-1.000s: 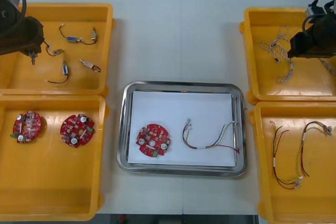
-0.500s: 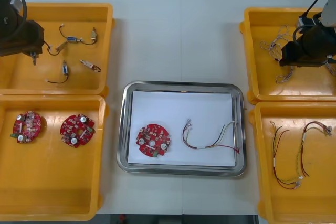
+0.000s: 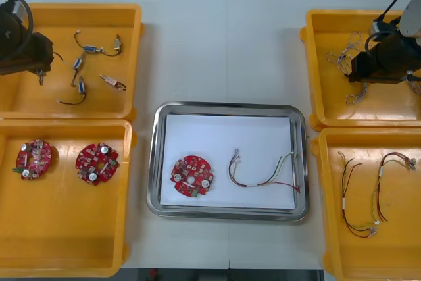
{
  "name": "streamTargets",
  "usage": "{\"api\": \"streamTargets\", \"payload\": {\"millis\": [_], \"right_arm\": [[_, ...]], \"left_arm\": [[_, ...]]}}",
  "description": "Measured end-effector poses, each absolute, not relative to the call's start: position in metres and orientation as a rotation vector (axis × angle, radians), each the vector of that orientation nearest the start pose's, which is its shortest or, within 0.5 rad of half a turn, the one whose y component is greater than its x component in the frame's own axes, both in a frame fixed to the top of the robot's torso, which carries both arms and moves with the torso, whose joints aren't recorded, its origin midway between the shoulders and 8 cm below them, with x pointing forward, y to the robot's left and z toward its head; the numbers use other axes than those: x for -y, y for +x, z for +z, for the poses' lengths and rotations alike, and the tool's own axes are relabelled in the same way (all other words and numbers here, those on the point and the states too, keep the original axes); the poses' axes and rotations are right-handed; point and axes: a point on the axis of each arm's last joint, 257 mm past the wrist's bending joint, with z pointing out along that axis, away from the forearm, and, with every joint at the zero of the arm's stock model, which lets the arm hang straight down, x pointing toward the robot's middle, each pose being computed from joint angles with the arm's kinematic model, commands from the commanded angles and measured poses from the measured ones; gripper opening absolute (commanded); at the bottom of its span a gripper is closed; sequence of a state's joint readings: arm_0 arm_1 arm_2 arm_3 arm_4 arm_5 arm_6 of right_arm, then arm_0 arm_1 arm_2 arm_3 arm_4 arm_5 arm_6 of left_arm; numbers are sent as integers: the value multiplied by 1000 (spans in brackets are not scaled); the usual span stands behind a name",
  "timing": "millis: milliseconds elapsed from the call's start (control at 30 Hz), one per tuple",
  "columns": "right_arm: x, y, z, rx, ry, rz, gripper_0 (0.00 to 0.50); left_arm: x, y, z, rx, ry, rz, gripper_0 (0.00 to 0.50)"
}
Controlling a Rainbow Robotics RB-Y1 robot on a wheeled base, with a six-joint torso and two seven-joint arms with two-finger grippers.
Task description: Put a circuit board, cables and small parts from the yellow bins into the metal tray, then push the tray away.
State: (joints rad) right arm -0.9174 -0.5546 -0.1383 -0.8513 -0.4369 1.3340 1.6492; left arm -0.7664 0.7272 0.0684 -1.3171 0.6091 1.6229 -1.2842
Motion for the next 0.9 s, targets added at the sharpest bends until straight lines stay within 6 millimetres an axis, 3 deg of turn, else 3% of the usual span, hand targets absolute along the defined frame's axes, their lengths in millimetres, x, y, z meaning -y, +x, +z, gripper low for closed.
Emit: {"api": "streamTargets", "payload": {"millis": [233, 300, 467, 533, 567, 600, 633, 733, 767, 800, 900], "right_arm": [[379, 610, -215, -2607, 107, 19, 491], [379, 610, -215, -2607, 107, 21, 461], [378, 612, -216, -2598, 109, 32, 451], [377, 612, -216, -2597, 109, 36, 451], [377, 612, -216, -2597, 109, 38, 451], [376, 612, -216, -2596, 109, 40, 433], [376, 612, -216, -2596, 108, 44, 410], [373, 611, -215, -2596, 105, 60, 181], [371, 611, -215, -2595, 102, 67, 45], [370, 611, -215, -2594, 101, 72, 0], [369, 609, -216, -2593, 97, 76, 0]], "left_arm": [[-400, 569, -155, -2579, -286, -4, 0], [-401, 570, -160, -2582, -286, 1, 0], [-401, 570, -161, -2583, -286, 6, 12], [-401, 570, -161, -2583, -286, 7, 117], [-401, 570, -161, -2583, -286, 7, 207], [-401, 570, -161, -2583, -287, 7, 266], [-402, 570, -161, -2584, -287, 8, 289], [-402, 570, -162, -2584, -288, 9, 381], [-402, 570, -162, -2584, -288, 9, 408], [-402, 570, -162, -2584, -288, 9, 423], [-402, 570, -162, -2584, -288, 9, 454]]}}
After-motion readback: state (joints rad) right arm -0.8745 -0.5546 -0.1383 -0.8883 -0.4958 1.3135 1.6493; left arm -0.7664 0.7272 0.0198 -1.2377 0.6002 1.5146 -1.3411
